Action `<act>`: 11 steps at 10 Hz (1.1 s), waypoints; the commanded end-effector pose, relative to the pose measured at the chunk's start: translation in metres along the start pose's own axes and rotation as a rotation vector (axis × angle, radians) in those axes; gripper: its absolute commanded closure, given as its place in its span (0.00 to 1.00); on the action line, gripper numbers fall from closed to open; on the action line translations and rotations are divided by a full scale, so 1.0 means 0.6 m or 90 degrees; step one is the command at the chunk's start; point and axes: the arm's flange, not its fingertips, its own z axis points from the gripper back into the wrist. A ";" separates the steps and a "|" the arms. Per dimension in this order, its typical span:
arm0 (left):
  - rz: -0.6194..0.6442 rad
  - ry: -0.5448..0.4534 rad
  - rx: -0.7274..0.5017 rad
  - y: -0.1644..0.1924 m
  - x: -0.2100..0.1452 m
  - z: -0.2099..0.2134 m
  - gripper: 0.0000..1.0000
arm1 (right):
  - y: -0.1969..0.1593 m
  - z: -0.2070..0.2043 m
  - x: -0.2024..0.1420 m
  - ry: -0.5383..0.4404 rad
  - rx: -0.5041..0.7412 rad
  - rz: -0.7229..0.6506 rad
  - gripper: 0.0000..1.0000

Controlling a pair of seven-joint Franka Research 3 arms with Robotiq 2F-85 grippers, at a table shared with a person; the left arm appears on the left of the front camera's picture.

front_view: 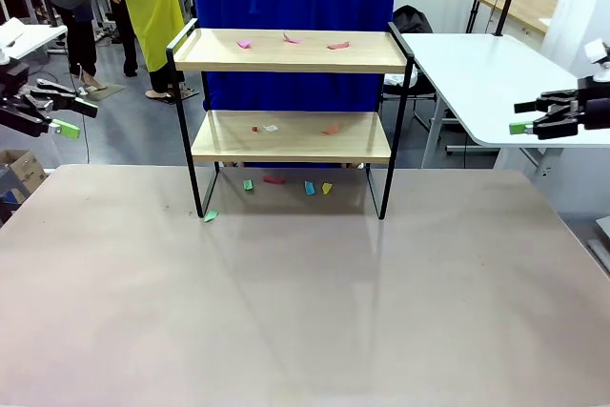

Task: Clean the shelf.
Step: Pick up the Duster handed by the human.

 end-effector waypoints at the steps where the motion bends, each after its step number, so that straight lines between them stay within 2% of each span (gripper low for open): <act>1: -0.047 -0.056 0.010 0.013 -0.014 0.009 0.00 | -0.004 0.003 -0.007 -0.072 0.016 0.004 0.00; 6: -0.071 -0.137 0.056 0.028 -0.053 0.053 0.00 | -0.023 0.027 -0.033 -0.140 -0.008 0.000 0.00; 11: -0.060 -0.156 0.053 0.036 -0.072 0.059 0.00 | -0.040 0.026 -0.048 -0.138 -0.027 -0.011 0.00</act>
